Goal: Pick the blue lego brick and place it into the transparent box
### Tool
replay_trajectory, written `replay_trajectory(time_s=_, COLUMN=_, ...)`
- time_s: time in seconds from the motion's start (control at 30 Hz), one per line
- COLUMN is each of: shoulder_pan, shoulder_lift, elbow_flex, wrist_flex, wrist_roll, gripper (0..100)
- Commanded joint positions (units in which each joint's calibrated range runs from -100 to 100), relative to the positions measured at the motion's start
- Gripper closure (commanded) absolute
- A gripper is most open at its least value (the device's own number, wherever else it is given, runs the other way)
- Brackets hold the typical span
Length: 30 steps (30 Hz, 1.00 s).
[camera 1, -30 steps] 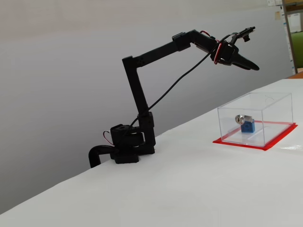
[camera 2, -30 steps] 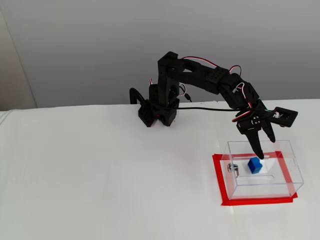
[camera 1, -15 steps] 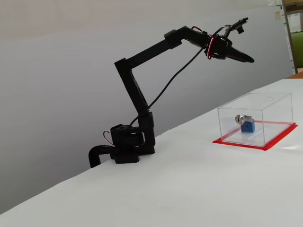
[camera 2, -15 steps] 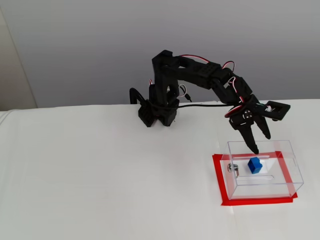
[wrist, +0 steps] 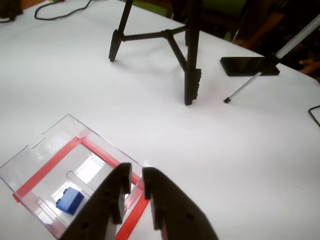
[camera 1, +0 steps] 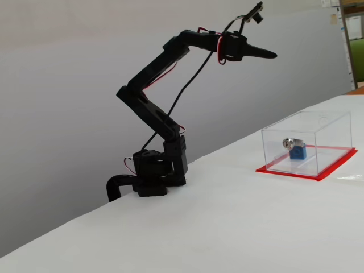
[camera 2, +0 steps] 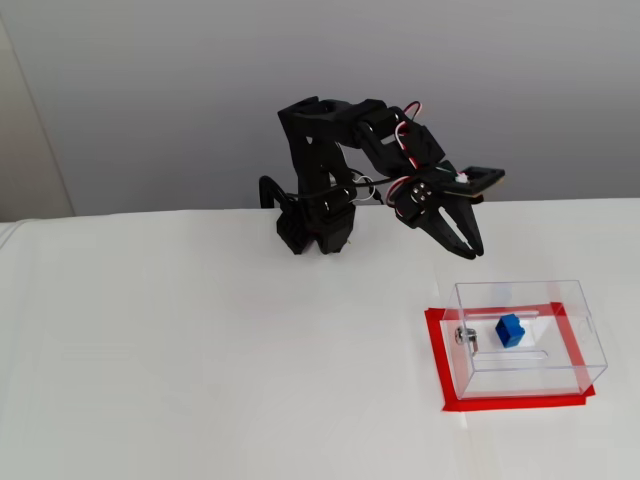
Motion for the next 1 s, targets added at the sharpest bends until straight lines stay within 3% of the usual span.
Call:
replay_trajectory(time_s=0.0, shoulder_pan=3.6, shoulder_lift=-6.2, elbow_flex=0.5, wrist_flex=-0.5, wrist_roll=0.4, gripper=99)
replay_trajectory(time_s=0.47, shoulder_pan=20.6, shoulder_lift=-15.8, elbow_flex=4.0, wrist_flex=-0.5, wrist_roll=-0.2, gripper=98)
replay_trajectory(time_s=0.97, shoulder_pan=38.2, shoulder_lift=-32.9, elbow_flex=26.7, wrist_flex=-1.2, wrist_roll=-0.3, gripper=98)
